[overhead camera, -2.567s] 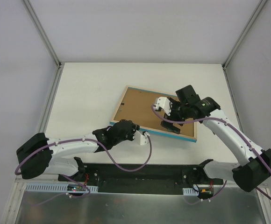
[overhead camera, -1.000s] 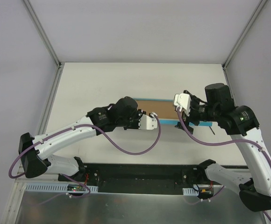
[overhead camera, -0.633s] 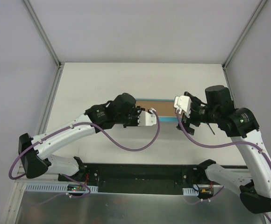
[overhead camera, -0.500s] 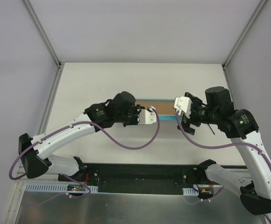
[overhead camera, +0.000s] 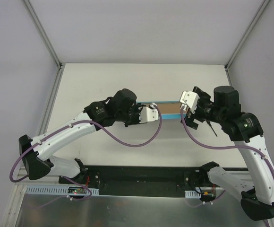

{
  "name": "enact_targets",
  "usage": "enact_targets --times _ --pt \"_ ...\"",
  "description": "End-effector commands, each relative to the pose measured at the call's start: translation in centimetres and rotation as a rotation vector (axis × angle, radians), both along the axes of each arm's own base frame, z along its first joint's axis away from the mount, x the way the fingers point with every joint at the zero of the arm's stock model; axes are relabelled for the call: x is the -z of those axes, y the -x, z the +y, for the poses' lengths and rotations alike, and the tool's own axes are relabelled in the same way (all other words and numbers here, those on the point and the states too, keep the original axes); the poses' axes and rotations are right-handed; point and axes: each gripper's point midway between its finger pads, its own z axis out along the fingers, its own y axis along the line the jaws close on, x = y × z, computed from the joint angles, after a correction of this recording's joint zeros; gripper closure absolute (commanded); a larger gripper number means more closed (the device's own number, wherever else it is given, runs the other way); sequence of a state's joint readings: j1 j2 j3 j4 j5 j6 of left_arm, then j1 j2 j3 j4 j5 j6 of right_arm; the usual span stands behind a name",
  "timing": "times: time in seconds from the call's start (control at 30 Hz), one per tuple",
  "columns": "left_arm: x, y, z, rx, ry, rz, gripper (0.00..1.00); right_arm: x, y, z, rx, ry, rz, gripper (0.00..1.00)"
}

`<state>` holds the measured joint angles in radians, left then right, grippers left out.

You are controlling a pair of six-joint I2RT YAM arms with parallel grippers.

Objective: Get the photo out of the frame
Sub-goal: Turn over the photo frame at the center of the board.

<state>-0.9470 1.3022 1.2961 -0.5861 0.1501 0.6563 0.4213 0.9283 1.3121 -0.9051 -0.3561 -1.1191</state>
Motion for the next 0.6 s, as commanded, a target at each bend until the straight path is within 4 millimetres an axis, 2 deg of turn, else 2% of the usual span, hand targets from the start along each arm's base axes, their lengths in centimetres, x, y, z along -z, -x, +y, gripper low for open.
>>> enact_targets --times 0.0,0.27,0.57 --pt "-3.0 0.5 -1.3 -0.009 0.11 0.052 1.0 -3.0 -0.9 0.2 0.04 -0.102 -0.081 0.04" --pt "-4.6 0.2 -1.7 -0.047 0.151 0.115 1.0 -6.4 -2.1 -0.3 0.161 -0.272 -0.09 0.04" --pt "-6.0 -0.9 -1.9 -0.123 0.213 0.276 1.0 -8.1 -3.2 -0.7 0.257 -0.46 0.033 0.04"
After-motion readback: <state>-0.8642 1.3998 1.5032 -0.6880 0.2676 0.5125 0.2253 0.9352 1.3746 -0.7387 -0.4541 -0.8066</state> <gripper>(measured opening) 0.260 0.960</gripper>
